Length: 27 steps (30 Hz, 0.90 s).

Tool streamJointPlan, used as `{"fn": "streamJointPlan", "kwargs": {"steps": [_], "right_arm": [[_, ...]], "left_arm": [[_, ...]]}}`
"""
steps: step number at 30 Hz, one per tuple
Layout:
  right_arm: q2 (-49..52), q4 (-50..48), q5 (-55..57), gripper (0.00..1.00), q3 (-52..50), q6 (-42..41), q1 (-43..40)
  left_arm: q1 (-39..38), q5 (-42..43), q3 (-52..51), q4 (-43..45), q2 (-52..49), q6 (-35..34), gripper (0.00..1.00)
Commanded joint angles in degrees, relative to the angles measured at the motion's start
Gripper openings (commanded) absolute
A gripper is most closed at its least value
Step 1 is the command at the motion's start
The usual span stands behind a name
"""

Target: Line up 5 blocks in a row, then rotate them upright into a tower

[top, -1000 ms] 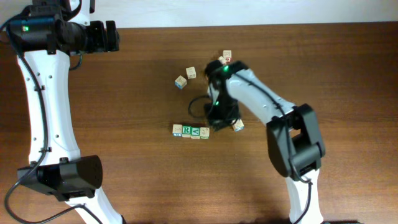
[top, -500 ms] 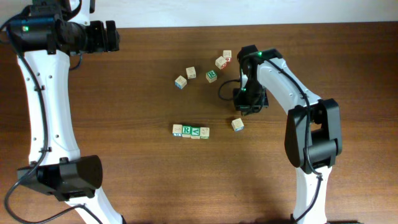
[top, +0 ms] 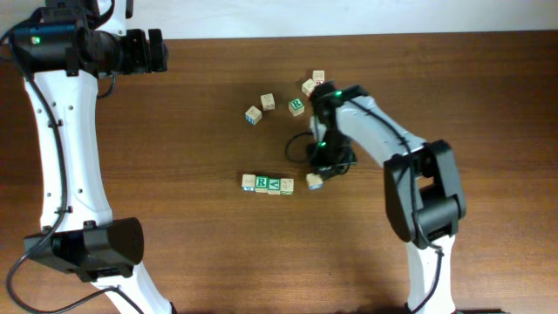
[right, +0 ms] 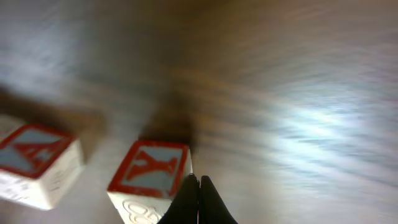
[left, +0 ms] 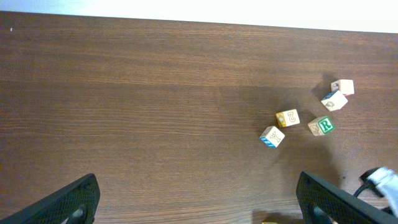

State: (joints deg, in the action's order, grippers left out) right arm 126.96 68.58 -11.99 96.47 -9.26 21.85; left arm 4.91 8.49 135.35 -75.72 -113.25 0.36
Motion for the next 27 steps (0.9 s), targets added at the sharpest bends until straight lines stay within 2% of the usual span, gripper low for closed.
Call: {"fn": "streamJointPlan", "kwargs": {"steps": [1,5,9,19,27], "right_arm": [[0.07,1.07,-0.94,0.04,-0.46,-1.11,2.16],[0.07,1.11,-1.29,0.04,-0.46,-2.19,2.19],[0.07,1.01,-6.32,0.04,-0.46,-2.71,2.21],[0.07,-0.63,-7.10,0.04,-0.46,-13.81,3.72],[0.07,-2.49,-9.20,0.04,-0.39,-14.12,4.07]], "left_arm": [[0.24,-0.44,0.50,-0.04,0.59,-0.39,0.99],[0.24,-0.44,0.50,-0.04,0.59,-0.39,0.99],[0.24,-0.44,0.50,-0.04,0.59,-0.39,0.99],[0.24,-0.44,0.50,-0.04,0.59,-0.39,0.99],[0.24,-0.44,0.50,-0.04,0.59,-0.39,0.99]]}}
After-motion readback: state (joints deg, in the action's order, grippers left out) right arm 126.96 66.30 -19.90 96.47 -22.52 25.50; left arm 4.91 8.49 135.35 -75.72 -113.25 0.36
